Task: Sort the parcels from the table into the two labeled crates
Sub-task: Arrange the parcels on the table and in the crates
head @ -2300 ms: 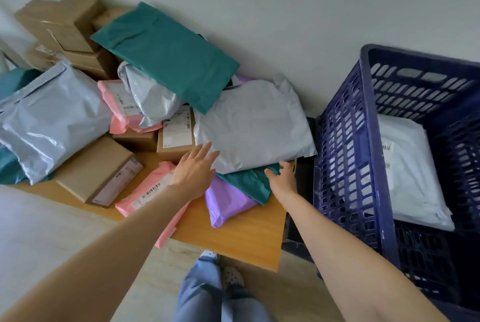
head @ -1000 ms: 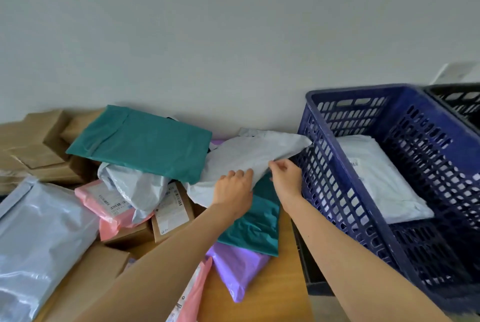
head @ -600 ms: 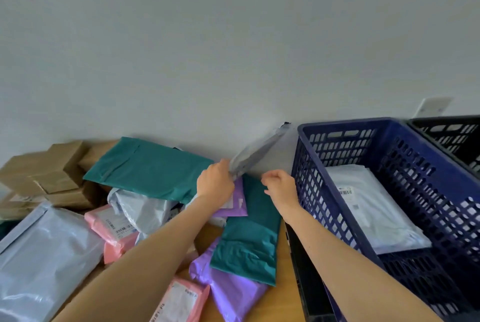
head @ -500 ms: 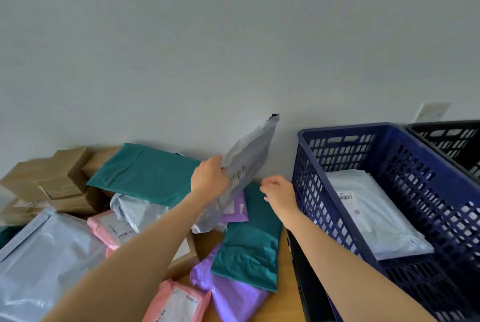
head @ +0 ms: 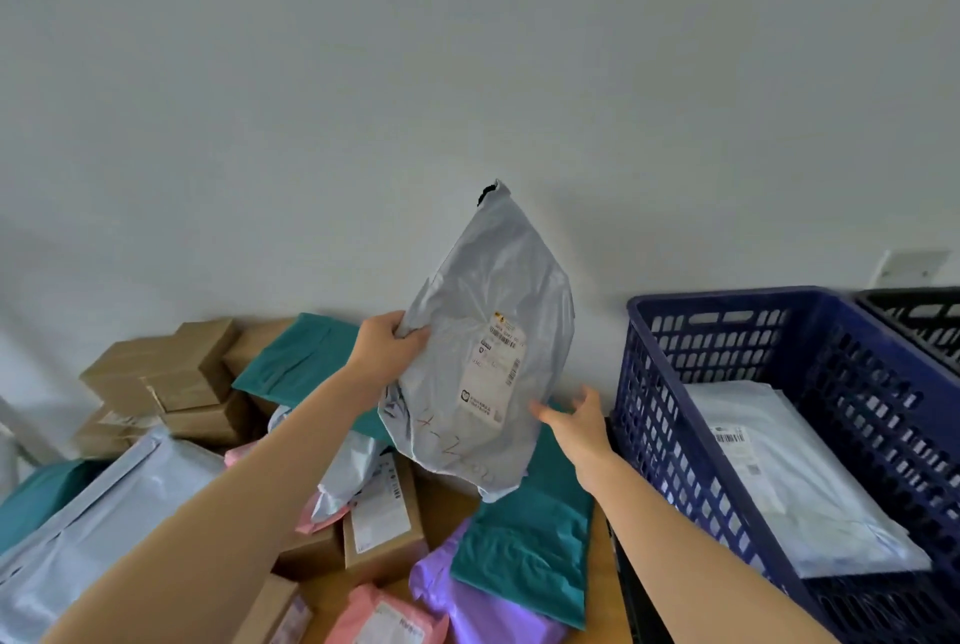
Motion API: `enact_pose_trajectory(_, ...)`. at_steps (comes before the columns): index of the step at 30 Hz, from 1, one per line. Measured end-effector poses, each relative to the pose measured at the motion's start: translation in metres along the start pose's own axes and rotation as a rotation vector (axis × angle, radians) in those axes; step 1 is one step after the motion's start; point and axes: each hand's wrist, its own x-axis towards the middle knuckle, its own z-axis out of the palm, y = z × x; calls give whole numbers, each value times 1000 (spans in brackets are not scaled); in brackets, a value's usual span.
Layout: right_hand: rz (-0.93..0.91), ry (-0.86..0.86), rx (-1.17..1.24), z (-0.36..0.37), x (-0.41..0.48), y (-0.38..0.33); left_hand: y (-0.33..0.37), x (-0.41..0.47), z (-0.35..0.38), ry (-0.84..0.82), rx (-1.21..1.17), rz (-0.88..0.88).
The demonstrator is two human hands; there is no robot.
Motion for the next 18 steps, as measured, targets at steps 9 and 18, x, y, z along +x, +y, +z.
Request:
enact_pose_trajectory(9, 94, -190, 316, 5, -1, -29, -5, -17, -50, 20, -343, -87)
enact_pose_trajectory(18, 26, -386, 416, 0, -24, -46, -1, -60, -93, -107, -387, -137)
